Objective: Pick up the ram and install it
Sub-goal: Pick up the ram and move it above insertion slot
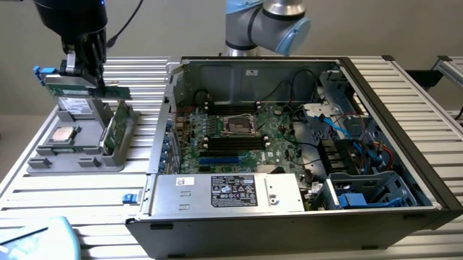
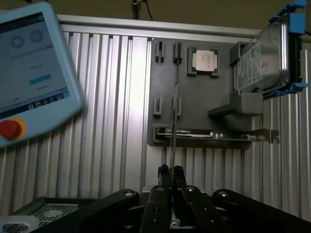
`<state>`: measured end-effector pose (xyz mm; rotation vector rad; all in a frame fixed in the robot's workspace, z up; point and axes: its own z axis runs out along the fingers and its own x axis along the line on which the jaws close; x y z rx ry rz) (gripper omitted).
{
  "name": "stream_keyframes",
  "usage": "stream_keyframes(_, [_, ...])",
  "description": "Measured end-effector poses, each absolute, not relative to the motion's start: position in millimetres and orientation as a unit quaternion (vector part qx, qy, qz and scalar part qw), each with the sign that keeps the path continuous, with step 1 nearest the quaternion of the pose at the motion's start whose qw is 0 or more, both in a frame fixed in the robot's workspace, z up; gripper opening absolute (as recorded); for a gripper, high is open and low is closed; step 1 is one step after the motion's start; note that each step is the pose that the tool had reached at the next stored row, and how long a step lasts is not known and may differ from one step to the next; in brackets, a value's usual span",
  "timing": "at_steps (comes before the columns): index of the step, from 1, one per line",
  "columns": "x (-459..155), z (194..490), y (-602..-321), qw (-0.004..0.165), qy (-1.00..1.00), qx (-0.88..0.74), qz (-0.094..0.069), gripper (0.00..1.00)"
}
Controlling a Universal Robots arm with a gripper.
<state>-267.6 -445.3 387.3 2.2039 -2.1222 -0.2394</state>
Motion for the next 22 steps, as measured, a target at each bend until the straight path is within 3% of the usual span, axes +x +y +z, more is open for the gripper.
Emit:
stream_keyframes(8, [-241,390,-446,0.036,-0.691,0.718,-0.079,0.14])
stream_keyframes(22, [-179,423,-455,0.032,-0.690,0.718,-0.083,0.14])
